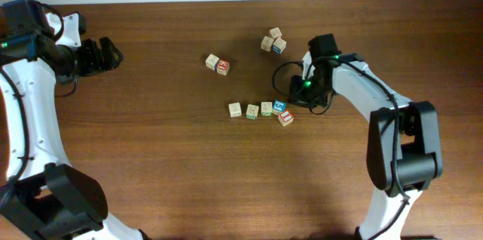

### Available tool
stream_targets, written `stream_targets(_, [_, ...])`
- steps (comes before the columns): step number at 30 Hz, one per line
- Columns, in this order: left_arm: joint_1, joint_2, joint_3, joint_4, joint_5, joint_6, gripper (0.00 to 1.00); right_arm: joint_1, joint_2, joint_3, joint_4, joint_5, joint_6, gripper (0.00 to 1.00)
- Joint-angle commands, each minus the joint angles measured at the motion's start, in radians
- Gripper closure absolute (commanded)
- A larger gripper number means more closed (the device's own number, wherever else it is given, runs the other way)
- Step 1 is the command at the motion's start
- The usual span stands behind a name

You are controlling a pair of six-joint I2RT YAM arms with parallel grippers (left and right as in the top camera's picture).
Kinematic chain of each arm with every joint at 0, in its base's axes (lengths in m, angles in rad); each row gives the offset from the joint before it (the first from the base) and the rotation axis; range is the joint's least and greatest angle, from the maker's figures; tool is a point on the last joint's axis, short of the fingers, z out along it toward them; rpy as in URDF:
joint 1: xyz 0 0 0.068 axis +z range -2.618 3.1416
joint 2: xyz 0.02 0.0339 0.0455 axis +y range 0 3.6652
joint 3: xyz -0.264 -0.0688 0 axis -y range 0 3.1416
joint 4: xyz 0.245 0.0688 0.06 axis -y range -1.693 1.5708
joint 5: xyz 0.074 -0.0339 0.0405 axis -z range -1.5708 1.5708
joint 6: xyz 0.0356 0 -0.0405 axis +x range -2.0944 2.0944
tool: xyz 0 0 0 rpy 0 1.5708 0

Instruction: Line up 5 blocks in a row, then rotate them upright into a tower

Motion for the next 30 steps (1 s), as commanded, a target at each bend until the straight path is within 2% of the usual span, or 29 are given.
stream_targets(1, [-0.003,0.001,0.022,-0.001,0.011,-0.006,0.01,0.016,0.034,-0.011,0.010,-0.019,-0.011,0.82])
stream_targets(9, [-0.003,0.001,0.022,-0.001,0.011,-0.006,0.01,0.029,0.034,-0.011,0.035,-0.061,-0.093,0.82])
stream_targets(15, [-0.003,0.001,0.022,-0.001,0.010,-0.006,0.01,0.039,0.034,-0.009,0.037,-0.071,-0.093,0.82])
stream_targets(19, [-0.003,0.001,0.022,-0.001,0.010,-0.006,0.01,0.039,0.034,-0.009,0.025,-0.145,-0.088,0.82])
stream_targets(22, [-0.003,0.001,0.022,-0.001,0.011,-0.006,0.01,0.039,0.034,-0.009,0.015,-0.174,-0.011,0.82])
stream_targets(30, [-0.003,0.001,0.022,-0.001,0.011,-0.006,0.01,0.082,0.034,-0.009,0.035,-0.195,0.056,0.82])
